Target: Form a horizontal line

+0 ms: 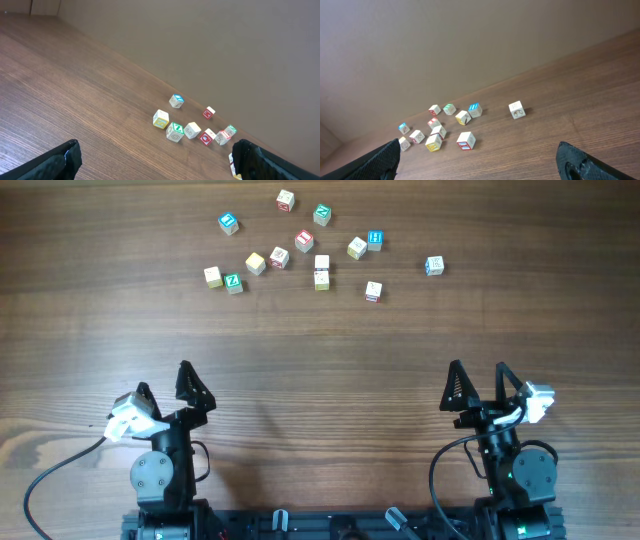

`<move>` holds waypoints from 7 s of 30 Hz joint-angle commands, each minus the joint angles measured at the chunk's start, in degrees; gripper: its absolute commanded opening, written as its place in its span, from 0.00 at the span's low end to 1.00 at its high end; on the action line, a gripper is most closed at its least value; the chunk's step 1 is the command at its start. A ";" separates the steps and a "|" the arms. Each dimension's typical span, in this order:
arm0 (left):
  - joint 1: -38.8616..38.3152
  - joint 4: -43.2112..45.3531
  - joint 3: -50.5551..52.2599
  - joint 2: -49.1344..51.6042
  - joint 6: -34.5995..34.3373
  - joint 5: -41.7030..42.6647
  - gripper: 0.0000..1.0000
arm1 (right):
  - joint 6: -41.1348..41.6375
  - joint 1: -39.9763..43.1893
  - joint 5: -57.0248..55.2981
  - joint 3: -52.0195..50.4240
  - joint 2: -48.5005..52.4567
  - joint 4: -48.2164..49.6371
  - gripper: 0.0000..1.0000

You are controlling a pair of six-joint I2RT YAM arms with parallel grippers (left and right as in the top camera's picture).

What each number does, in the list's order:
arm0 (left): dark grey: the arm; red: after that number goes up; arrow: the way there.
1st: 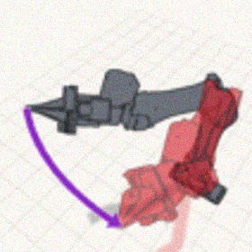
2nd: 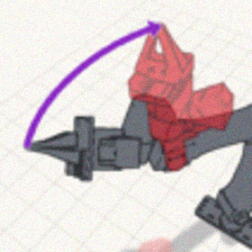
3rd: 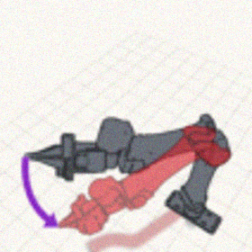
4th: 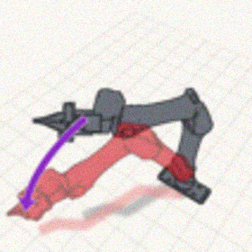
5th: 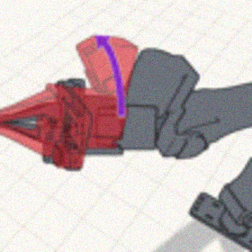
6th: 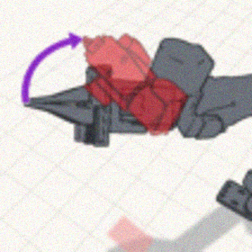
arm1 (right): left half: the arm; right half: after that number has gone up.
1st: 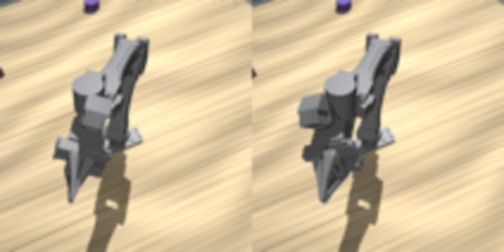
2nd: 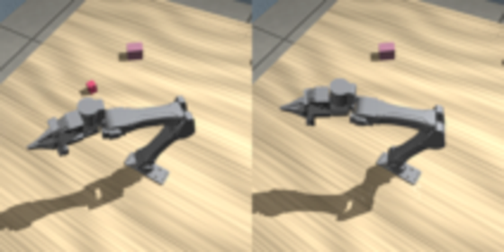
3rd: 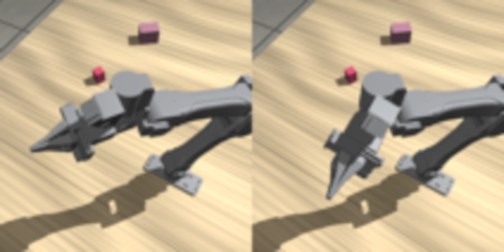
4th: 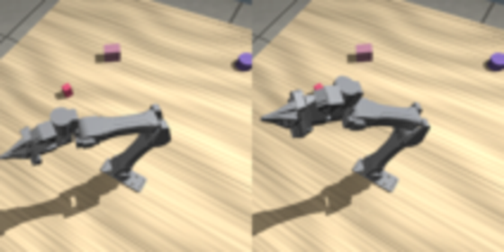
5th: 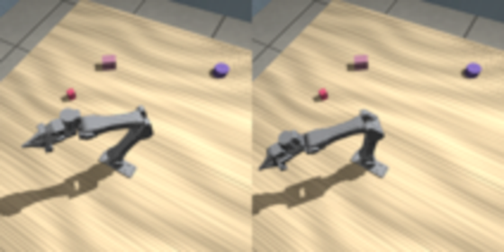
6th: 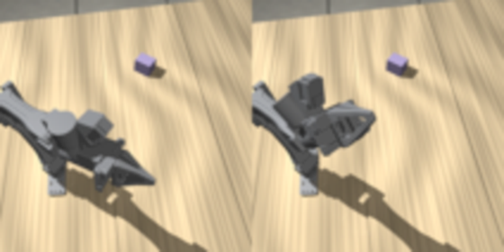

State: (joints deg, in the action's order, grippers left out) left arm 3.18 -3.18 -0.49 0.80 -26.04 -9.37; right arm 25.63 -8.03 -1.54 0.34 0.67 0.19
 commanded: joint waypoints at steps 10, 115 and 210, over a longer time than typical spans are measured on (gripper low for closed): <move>-1.09 -0.11 0.15 -0.39 0.11 -0.33 1.00 | 0.02 0.24 0.70 -0.04 -0.39 0.24 1.00; -1.09 -32.72 -51.65 23.65 6.36 11.10 1.00 | 0.04 0.24 0.70 -0.04 -0.39 0.22 1.00; -1.60 -42.97 -115.97 125.96 8.44 10.82 0.77 | 0.04 0.24 0.70 -0.04 -0.39 0.24 1.00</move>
State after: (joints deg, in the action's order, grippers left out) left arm 1.80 -47.33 -115.94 126.39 -17.50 2.15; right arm 25.63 -8.03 -1.52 0.36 0.67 0.21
